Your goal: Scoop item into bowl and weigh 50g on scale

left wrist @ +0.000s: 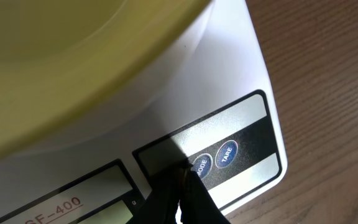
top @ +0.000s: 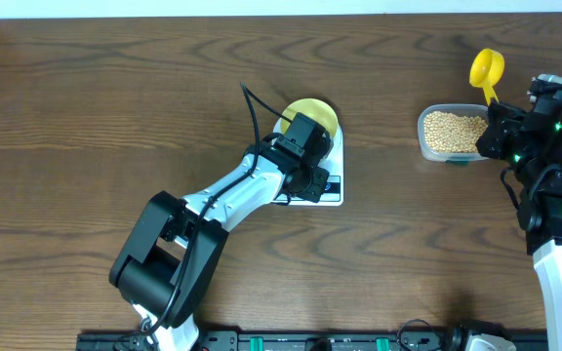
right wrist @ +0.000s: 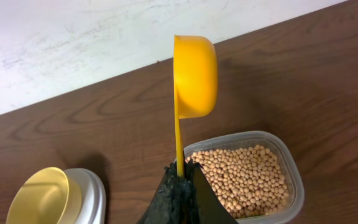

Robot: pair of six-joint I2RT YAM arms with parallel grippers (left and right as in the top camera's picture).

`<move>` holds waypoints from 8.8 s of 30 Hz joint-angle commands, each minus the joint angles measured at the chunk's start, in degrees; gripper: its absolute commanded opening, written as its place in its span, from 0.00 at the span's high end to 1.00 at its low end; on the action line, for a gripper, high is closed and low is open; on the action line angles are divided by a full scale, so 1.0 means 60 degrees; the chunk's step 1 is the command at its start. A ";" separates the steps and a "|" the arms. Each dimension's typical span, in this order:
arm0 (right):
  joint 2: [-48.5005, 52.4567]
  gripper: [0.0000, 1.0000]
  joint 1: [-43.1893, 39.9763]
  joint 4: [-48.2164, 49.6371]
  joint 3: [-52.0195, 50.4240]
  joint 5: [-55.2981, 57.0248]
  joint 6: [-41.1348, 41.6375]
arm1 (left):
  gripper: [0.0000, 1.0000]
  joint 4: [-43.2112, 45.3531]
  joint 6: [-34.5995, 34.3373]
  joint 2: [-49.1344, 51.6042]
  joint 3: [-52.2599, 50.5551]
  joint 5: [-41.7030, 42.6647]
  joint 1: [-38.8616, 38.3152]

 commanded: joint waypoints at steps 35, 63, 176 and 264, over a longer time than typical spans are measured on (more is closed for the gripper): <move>0.0062 0.99 -0.0051 0.0015 0.0168 -0.0022 -0.0419 | 0.92 -0.0302 -0.0306 0.0871 -0.0237 -0.1443 0.0004; 0.0062 0.99 -0.0051 0.0044 0.0168 -0.0022 -0.0419 | 0.92 -0.0667 -0.0302 -0.0430 0.0127 -0.0783 0.0015; 0.0419 0.99 -0.0051 -0.0157 0.0168 -0.0273 -0.0882 | 0.93 -0.0280 0.1206 0.0576 -0.0047 -0.2641 -0.1100; 0.0419 0.99 -0.0051 -0.1078 0.0168 -0.0076 -0.1665 | 0.02 -0.3217 -0.0892 -0.4714 0.0459 -0.2288 0.4535</move>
